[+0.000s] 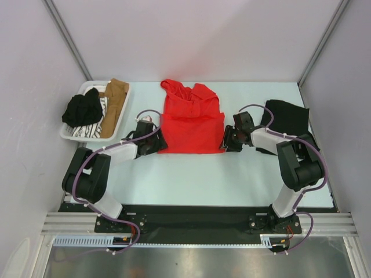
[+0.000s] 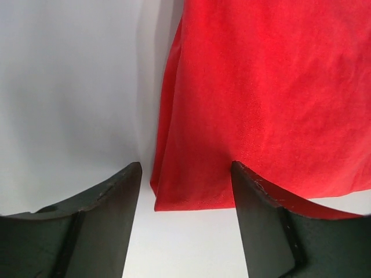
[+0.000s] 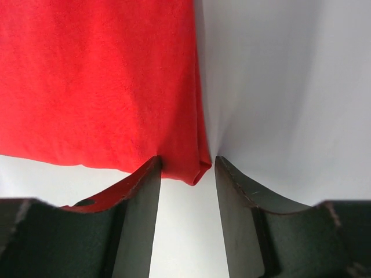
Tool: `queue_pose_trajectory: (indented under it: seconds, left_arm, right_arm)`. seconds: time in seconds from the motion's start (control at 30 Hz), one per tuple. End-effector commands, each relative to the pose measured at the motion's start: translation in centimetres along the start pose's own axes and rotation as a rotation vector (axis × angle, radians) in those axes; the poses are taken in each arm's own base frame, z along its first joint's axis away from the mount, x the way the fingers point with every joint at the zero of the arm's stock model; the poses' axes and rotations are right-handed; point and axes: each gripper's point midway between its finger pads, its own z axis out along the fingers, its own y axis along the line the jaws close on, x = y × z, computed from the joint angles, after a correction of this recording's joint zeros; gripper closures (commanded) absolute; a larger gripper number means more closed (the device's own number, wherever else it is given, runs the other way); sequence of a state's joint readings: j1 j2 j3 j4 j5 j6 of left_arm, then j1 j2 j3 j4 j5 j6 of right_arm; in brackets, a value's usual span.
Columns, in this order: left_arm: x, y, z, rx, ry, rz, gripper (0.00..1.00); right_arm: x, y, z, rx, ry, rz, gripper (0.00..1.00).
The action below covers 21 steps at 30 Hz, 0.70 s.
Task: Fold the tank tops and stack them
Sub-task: Fold the tank top
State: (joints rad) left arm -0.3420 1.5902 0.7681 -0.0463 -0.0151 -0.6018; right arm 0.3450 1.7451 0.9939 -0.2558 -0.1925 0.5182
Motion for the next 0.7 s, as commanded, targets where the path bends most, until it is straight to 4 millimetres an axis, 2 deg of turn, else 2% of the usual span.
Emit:
queue_pose_trajectory:
  seconds: [0.0,0.1,0.2,0.23,0.3,0.33,0.37,0.4,0.47,0.5,0.53,0.57,0.6,0.63,0.67]
  left_arm:
    - [2.1,0.1,0.1,0.022,0.069,-0.005,0.31]
    - [3.5,0.2,-0.3,0.045,0.099,-0.023,0.30]
    - [4.7,0.3,-0.3,0.055,0.121,-0.033,0.37]
    - [4.8,0.4,-0.1,0.057,0.118,-0.032,0.49]
    - [5.1,0.7,0.4,0.041,0.136,-0.028,0.73]
    - [4.7,0.7,0.5,0.025,0.134,-0.023,0.99]
    - [4.5,0.8,0.6,0.014,0.134,-0.020,1.00]
    - [4.3,0.9,0.8,0.006,0.133,-0.019,1.00]
    - [2.8,0.2,1.0,0.007,0.118,-0.010,1.00]
    - [0.5,-1.1,1.3,0.027,0.095,-0.009,1.00]
    - [0.3,-1.4,1.0,0.022,0.131,-0.011,1.00]
    - [-1.1,-1.9,0.8,0.026,0.122,-0.015,1.00]
    - [-2.4,-2.7,0.2,0.033,0.112,-0.012,1.00]
    - [-5.6,-4.6,-1.9,0.066,0.044,-0.008,1.00]
    - [-7.1,-5.3,-3.2,0.075,0.001,-0.005,1.00]
  right_arm:
    - [-1.1,-0.5,0.4,0.049,-0.031,-0.037,0.52]
    - [-1.1,-0.7,0.9,0.059,-0.023,-0.045,0.54]
    - [-0.6,-0.5,1.1,0.066,-0.009,-0.054,0.60]
    - [-0.4,-0.4,1.1,0.070,-0.007,-0.065,0.62]
    - [0.0,-0.4,1.2,0.086,0.000,-0.078,0.78]
    - [0.1,-0.5,1.2,0.091,0.000,-0.083,0.86]
    - [0.1,-0.6,1.1,0.104,-0.001,-0.080,1.00]
    - [0.0,-0.8,1.1,0.110,0.001,-0.074,1.00]
    - [-0.7,-0.2,1.1,0.092,0.007,-0.067,1.00]
    - [-3.2,1.1,0.5,0.068,-0.034,-0.066,1.00]
    - [-3.4,1.1,0.4,0.074,-0.011,-0.061,1.00]
    - [-4.9,2.2,-0.3,0.054,-0.029,-0.065,1.00]
    - [-6.2,3.1,-1.1,0.039,-0.045,-0.071,1.00]
    - [-8.9,5.3,-3.5,0.010,-0.103,-0.092,1.00]
    - [-10.1,6.4,-5.1,-0.003,-0.141,-0.104,1.00]
